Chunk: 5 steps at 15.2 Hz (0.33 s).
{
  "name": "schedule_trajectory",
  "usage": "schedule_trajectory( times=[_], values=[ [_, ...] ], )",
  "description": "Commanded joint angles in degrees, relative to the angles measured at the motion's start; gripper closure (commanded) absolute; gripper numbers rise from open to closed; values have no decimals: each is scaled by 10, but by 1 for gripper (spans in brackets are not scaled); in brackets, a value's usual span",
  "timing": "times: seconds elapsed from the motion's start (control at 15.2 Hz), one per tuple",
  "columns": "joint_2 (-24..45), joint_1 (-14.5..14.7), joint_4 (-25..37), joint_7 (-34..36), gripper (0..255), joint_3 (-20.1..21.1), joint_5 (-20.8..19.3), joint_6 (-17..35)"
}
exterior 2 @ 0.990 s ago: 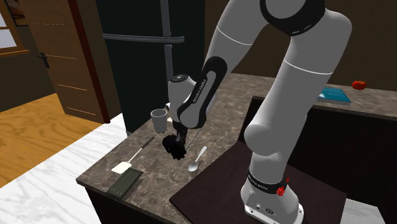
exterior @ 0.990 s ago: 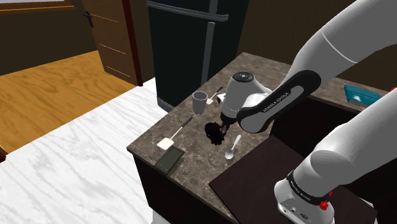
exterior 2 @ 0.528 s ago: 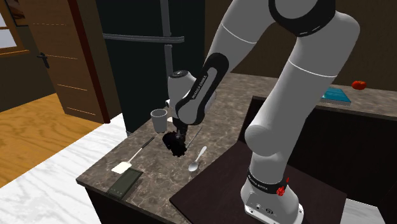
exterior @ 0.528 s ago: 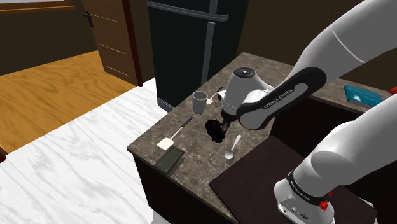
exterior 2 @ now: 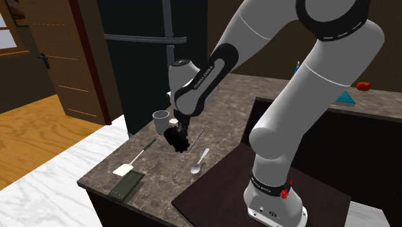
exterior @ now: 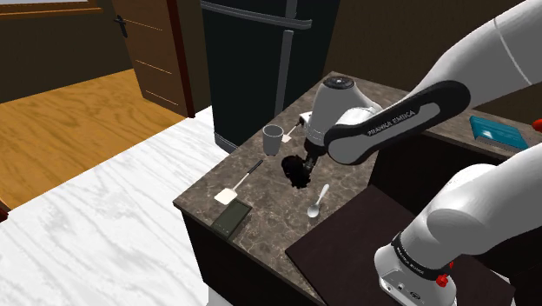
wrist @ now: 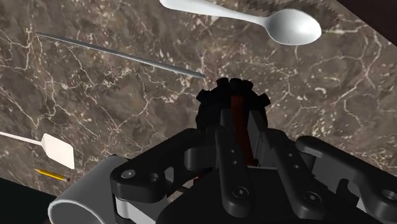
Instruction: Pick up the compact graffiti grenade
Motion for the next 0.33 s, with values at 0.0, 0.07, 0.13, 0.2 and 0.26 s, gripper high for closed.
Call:
schedule_trajectory(
  times=[0.0, 0.07, 0.13, 0.2, 0.26],
  values=[
    [-17, 4, 4, -8, 255, -4, 7, -21],
    [-25, 6, 7, -10, 255, -6, 9, -32],
    [-33, 8, 10, -13, 255, -8, 12, -42],
    [-34, 8, 10, -13, 255, -8, 12, -44],
    [-34, 8, 10, -13, 255, -8, 12, -44]
  ],
)
